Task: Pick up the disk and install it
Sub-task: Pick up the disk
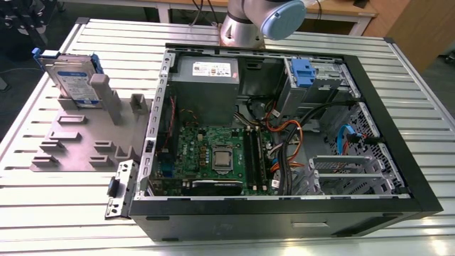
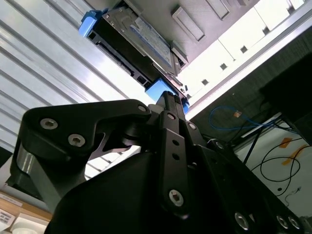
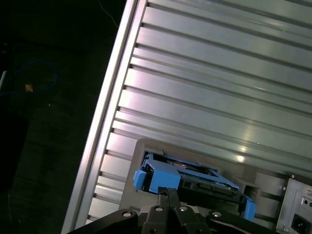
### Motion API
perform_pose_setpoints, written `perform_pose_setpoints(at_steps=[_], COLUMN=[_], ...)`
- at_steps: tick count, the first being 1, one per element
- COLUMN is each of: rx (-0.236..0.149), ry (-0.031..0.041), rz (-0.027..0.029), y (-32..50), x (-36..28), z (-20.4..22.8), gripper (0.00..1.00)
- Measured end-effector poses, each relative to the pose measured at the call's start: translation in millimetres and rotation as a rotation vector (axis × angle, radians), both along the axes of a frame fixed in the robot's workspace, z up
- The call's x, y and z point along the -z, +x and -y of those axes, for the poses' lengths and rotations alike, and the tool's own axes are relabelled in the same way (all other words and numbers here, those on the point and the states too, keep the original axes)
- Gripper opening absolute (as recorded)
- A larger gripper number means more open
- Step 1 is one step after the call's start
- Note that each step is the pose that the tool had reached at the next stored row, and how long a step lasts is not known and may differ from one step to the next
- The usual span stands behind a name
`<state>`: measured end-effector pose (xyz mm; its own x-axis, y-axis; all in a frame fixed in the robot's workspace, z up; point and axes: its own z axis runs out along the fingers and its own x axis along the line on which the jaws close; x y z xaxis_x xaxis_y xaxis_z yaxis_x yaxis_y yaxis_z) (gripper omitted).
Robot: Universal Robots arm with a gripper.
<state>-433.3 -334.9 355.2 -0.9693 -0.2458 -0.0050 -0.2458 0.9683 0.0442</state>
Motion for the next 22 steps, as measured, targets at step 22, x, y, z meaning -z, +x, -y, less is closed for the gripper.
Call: perform_pose_setpoints(at_steps=[22], rx=[-0.023], ry=[0.0000], rz=[0.0001], y=[0.0], x=[0.0], z=[0.0], gripper=[0.11])
